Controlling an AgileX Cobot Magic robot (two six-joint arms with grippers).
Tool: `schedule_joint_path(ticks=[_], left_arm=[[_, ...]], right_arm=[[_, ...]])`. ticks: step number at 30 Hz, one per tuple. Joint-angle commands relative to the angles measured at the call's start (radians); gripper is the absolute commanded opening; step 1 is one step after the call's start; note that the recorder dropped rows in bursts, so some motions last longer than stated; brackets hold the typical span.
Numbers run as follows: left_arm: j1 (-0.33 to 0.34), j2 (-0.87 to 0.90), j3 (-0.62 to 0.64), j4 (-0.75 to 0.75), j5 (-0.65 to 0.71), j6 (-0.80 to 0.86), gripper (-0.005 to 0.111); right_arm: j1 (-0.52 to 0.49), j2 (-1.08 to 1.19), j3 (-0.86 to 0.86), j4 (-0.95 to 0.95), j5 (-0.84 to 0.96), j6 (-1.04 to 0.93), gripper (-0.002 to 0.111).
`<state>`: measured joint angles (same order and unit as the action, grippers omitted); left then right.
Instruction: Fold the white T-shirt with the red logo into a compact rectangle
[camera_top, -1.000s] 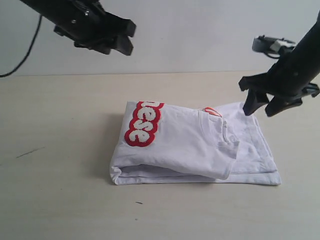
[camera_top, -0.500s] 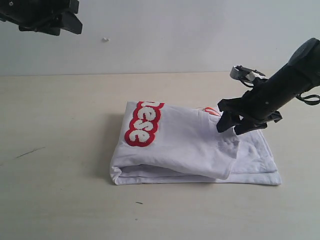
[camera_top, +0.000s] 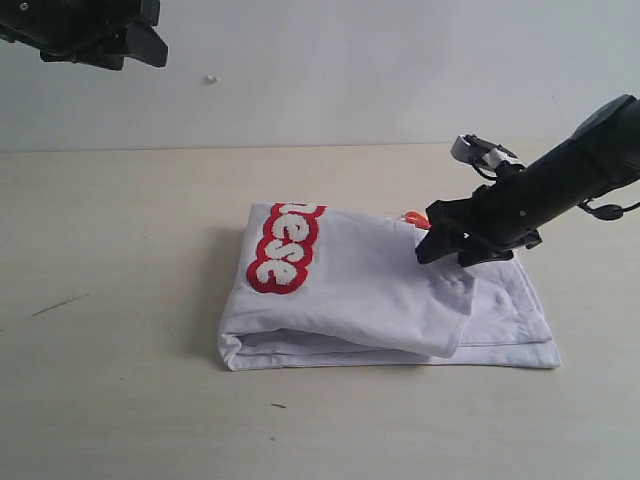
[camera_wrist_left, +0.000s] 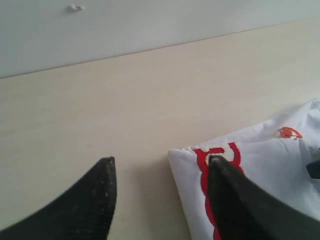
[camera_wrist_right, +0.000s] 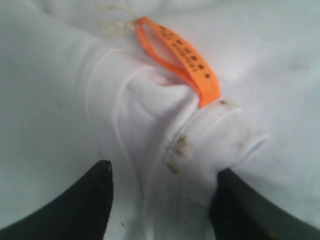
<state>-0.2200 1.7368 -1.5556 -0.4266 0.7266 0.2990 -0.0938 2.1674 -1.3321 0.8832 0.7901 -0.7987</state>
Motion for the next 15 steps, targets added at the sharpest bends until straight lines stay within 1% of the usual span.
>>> schedule_joint_path(ticks=[1,2,3,4,5,6,7,8,11,13,15], left_arm=[[0.001,-0.008,0.004,-0.008,-0.018,0.008,0.054],[0.001,-0.008,0.004,-0.008,-0.018,0.008,0.054],[0.001,-0.008,0.004,-0.008,-0.018,0.008,0.054],[0.001,-0.008,0.004,-0.008,-0.018,0.008,0.054],[0.001,-0.008,0.004,-0.011,-0.018,0.008,0.054],[0.001,-0.008,0.004,-0.011,-0.018,0.008,0.054],[0.001,-0.008,0.004,-0.011,-0.018,0.008,0.054],[0.001,-0.008,0.004,-0.02,-0.018,0.008,0.054],[0.001,-0.002,0.004,-0.034,-0.028,0.012,0.054],[0.001,-0.002,0.004,-0.034,-0.031,0.016,0.054],[0.001,0.002,0.004,-0.034,-0.039,0.016,0.054]], right_arm=[[0.012,-0.001,0.0,0.033,0.02,-0.068,0.046],[0.014,-0.001,0.0,0.031,0.022,-0.072,0.042],[0.021,-0.001,-0.002,0.028,0.024,-0.076,0.027],[0.024,-0.001,-0.002,0.028,0.024,-0.09,0.02],[0.024,-0.007,-0.002,0.028,0.024,-0.128,0.003],[0.024,-0.014,-0.002,0.025,0.024,-0.136,0.0],[0.024,-0.025,-0.002,0.013,0.022,-0.141,0.0],[0.024,-0.052,-0.026,-0.046,0.032,-0.139,0.0],[0.024,-0.147,-0.094,-0.159,0.048,-0.018,0.0],[0.024,-0.203,-0.113,-0.211,0.048,0.022,0.0],[0.024,-0.292,-0.133,-0.32,0.041,0.096,0.0]])
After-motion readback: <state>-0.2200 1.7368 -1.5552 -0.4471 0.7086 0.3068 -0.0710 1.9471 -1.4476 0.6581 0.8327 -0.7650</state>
